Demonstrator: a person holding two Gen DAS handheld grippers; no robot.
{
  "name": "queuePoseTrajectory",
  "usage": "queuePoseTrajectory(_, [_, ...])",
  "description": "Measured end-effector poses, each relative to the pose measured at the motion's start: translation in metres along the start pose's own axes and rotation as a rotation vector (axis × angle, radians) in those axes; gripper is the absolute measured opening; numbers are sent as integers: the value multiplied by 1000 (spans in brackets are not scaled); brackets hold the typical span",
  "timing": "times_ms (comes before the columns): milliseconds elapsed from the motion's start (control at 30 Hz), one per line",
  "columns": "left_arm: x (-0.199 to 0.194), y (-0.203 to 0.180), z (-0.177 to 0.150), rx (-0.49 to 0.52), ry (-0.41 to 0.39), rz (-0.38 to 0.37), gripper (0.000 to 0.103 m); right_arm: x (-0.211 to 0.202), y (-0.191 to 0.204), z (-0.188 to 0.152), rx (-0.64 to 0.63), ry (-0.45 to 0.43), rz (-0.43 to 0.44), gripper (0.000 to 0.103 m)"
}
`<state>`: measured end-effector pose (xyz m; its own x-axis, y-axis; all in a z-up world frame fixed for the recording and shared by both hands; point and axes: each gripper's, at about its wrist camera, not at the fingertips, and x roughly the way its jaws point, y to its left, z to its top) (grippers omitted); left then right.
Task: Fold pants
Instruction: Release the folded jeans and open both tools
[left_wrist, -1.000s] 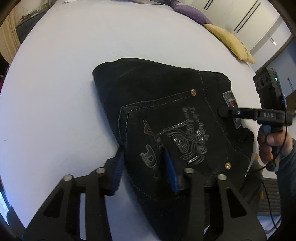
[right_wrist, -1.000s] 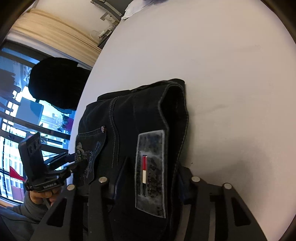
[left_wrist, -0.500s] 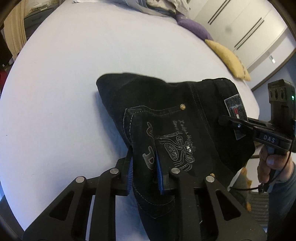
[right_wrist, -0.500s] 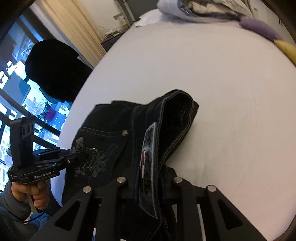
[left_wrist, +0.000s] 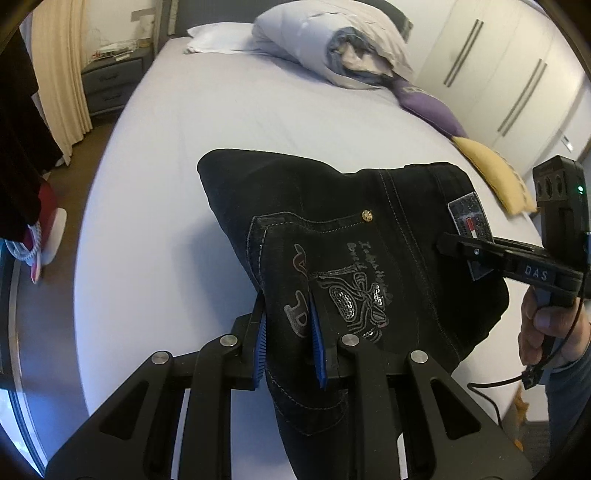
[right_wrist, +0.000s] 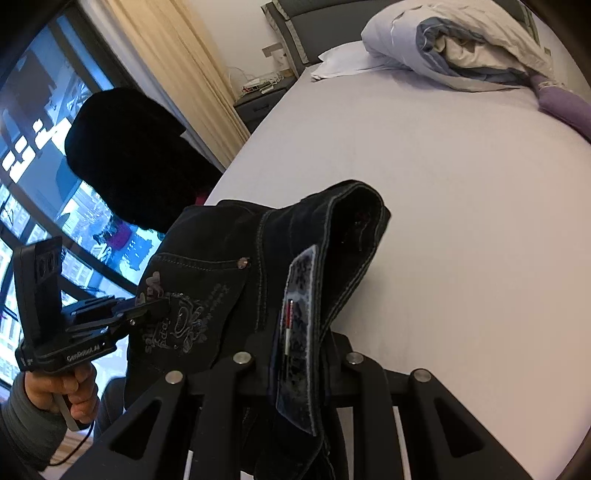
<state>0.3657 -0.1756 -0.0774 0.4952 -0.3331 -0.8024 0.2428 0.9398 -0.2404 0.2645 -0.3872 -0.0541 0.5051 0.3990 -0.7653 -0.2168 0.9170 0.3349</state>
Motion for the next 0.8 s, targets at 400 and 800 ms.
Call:
queuePoseTrajectory(400, [94,30,21,10,43,11,29,87,-81,1,245,55,120,36])
queuePoseTrajectory(800, [9,17,1,26,-279,209,85,-3,-36,-27,138,-146,-110,78])
